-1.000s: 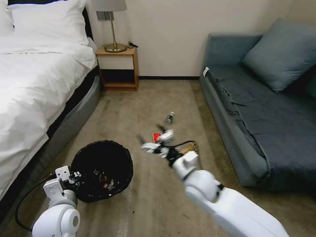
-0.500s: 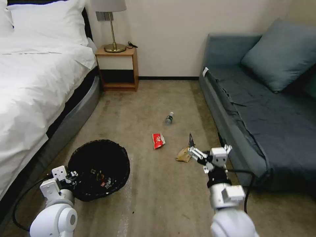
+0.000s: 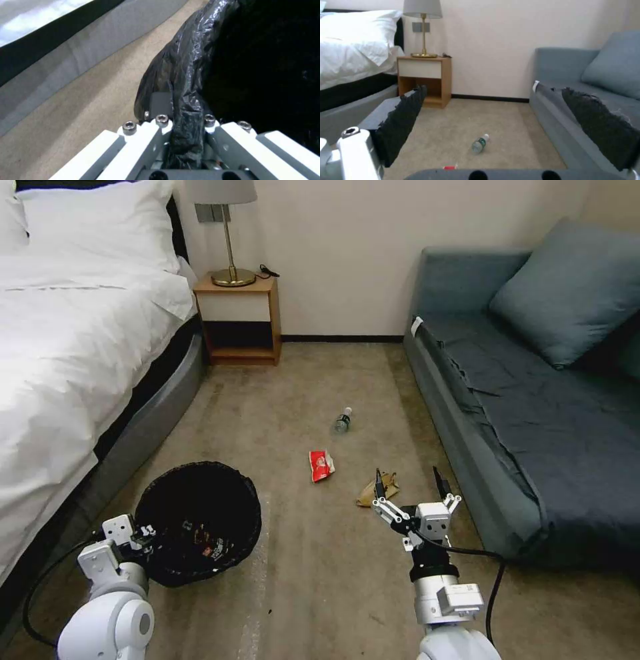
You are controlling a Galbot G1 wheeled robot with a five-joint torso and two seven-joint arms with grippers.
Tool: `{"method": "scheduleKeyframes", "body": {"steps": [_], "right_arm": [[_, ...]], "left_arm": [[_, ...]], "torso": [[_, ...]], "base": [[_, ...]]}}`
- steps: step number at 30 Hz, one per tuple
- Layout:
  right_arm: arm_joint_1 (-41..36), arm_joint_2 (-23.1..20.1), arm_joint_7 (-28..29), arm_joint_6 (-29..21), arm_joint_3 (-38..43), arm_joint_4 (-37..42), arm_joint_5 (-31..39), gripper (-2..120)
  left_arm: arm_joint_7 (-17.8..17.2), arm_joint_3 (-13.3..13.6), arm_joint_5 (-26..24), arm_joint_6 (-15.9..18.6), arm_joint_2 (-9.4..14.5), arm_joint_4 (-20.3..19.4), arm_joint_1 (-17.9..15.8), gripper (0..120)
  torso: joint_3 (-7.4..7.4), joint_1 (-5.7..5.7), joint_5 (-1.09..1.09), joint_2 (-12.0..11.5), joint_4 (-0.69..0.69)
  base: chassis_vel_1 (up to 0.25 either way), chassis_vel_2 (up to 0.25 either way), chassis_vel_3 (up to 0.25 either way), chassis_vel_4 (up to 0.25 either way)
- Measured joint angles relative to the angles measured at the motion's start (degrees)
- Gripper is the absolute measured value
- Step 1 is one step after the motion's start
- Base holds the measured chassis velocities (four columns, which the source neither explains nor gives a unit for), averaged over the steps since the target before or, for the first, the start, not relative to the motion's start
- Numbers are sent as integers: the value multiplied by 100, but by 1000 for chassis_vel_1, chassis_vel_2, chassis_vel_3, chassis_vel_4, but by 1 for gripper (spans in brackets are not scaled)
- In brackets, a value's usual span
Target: Pick up the trash bin, then pick up the garbage on the floor and place it into the trash bin.
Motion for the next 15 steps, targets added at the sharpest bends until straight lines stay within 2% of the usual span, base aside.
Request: {"method": "scheduleKeyframes", "body": {"steps": [10, 15], "right_arm": [[97, -2, -16, -7, -29, -120, 31, 100], [154, -20, -16, -39, -24, -167, 85, 100]], "left_arm": [[2, -33, -35, 2, 28, 26, -22, 3], [2, -33, -49, 9, 30, 33, -46, 3]], "torso": [[1, 1, 1, 0, 0], [1, 1, 0, 0, 0]], "base": [[-162, 145, 152, -152], [-116, 116, 105, -124]]}}
